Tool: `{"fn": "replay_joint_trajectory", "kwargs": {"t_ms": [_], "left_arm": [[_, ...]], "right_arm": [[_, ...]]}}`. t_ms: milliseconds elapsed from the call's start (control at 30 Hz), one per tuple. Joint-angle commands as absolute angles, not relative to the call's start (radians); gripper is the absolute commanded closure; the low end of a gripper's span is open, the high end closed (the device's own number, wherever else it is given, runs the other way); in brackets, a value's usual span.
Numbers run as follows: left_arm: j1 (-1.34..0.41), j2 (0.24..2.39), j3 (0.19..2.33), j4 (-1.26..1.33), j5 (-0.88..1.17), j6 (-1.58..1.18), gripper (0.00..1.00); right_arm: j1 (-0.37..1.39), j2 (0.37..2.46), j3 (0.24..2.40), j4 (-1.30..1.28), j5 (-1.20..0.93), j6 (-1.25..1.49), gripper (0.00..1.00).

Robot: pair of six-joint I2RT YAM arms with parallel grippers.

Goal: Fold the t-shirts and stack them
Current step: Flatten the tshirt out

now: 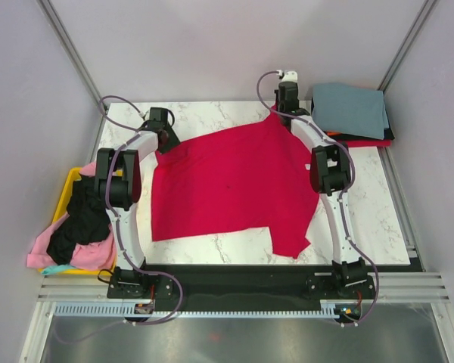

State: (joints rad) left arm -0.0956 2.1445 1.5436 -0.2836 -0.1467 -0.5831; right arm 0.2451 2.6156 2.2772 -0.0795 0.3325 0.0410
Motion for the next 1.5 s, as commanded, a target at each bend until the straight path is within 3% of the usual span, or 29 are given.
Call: {"fn": "replay_joint_trajectory", "kwargs": {"t_ms": [0,167,233,333,367,467,500,600,700,800,1033,1200,1467], "left_arm": [[-0.087,2.154,1.571,-0.316,-0.167,-0.589,0.48],[-0.078,2.169,1.6,-0.33,-0.176,-0.568,0.48],[-0.075,2.171,1.601,-0.333,-0.169,-0.568,0.48],[-0.075,2.18,1.612,-0.337,-0.163,-0.561,0.48],[-0.074,2.183,1.617,-0.337,-0.163,-0.56,0.48],[-0.075,2.165,1.612,-0.331,-0.182,-0.557,0.51],[-0.084,2.149,1.582,-0.315,-0.195,-0.548,0.51],[-0.159,2.031,1.507,-0.255,-0.323,-0.503,0.49],[-0.244,1.922,1.482,-0.273,-0.428,-0.463,0.43],[-0.284,1.844,1.447,-0.348,-0.479,-0.483,0.39],[-0.295,1.74,1.23,-0.356,-0.252,-0.563,0.41],[-0.293,1.761,1.138,-0.33,-0.157,-0.574,0.43],[-0.293,1.822,1.18,-0.429,-0.06,-0.551,0.43]], "right_arm": [[0.186,2.635,2.336,0.098,0.388,-0.033,1.0],[0.172,2.626,2.297,0.152,0.211,-0.025,0.99],[0.173,2.608,2.254,0.193,0.175,-0.003,0.78],[0.178,2.626,2.269,0.186,0.187,-0.003,0.68],[0.178,2.635,2.301,0.178,0.195,-0.003,0.48],[0.176,2.661,2.365,0.124,0.3,0.041,0.15],[0.178,2.657,2.367,0.105,0.307,0.046,0.11],[0.19,2.532,2.196,0.109,0.282,0.067,0.09],[0.224,2.308,1.861,0.285,0.279,0.057,0.05],[0.252,2.163,1.729,0.2,0.249,0.133,0.04],[0.328,2.008,1.432,-0.039,0.138,0.273,0.06],[0.385,1.991,1.387,-0.146,0.115,0.307,0.09],[0.439,1.991,1.355,-0.284,0.008,0.379,0.07]]}}
